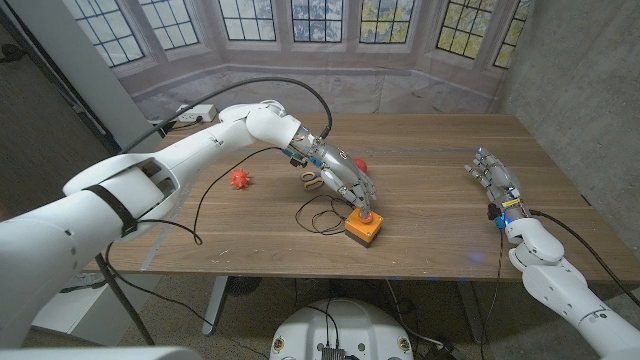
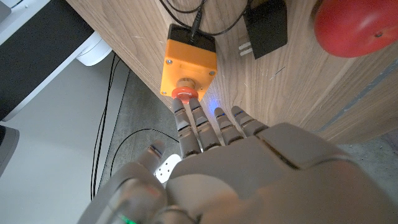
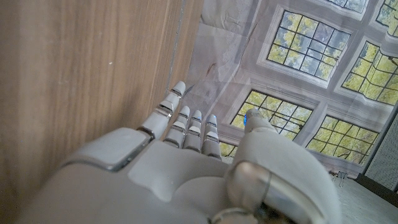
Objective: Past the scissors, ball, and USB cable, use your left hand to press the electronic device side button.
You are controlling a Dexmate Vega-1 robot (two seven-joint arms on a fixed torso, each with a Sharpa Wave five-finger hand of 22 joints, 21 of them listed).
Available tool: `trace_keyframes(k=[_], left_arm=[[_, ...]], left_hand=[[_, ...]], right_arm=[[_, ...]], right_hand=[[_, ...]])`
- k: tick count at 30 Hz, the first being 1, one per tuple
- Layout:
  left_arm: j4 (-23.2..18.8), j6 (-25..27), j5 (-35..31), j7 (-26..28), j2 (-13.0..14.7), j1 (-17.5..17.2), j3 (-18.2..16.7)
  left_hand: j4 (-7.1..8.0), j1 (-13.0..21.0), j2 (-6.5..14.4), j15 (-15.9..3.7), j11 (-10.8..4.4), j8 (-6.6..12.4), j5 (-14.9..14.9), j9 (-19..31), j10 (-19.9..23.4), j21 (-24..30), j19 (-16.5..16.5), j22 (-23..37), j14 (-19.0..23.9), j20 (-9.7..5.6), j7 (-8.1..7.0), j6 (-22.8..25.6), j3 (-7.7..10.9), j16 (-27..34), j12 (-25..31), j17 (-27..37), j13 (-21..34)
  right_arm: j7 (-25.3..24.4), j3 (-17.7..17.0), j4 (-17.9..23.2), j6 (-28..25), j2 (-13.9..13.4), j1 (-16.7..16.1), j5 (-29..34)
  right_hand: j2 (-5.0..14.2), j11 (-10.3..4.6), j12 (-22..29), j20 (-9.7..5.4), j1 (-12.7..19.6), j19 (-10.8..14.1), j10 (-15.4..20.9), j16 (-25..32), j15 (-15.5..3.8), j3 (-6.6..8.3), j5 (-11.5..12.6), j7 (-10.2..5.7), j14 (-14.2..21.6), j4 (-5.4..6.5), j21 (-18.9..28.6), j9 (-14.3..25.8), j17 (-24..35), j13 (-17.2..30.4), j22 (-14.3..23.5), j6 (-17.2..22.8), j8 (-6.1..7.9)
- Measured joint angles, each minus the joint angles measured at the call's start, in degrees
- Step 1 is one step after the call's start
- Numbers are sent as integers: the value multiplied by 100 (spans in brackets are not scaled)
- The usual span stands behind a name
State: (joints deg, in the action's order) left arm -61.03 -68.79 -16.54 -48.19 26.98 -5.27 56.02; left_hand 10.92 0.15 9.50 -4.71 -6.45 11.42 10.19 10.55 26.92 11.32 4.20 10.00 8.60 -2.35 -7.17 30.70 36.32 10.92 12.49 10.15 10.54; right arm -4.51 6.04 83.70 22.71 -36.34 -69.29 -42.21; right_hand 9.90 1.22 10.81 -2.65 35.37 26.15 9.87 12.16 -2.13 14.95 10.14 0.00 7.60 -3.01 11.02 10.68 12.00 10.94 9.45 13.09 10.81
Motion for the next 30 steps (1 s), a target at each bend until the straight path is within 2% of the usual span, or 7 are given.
trace_keyframes(k=[12,30], left_arm=[[11,6,-118,-52,-33,33,72],[-189,64,-546,7,-2,44,91]], left_hand=[[16,0,0,20,32,-7,0,0,32,0,0,0,62,0,31,31,-15,-1,-42,0,5],[16,0,0,31,52,-21,0,0,52,0,0,0,113,0,61,61,-63,-1,-60,0,-2]], right_arm=[[38,24,-74,27,33,17,-30],[54,48,-95,46,61,17,-61]], right_hand=[[0,0,0,0,0,0,0,0,0,0,0,0,0,0,0,0,0,0,0,0,0],[0,-1,0,0,0,0,1,0,21,17,0,0,-21,-17,0,13,1,0,0,0,0]])
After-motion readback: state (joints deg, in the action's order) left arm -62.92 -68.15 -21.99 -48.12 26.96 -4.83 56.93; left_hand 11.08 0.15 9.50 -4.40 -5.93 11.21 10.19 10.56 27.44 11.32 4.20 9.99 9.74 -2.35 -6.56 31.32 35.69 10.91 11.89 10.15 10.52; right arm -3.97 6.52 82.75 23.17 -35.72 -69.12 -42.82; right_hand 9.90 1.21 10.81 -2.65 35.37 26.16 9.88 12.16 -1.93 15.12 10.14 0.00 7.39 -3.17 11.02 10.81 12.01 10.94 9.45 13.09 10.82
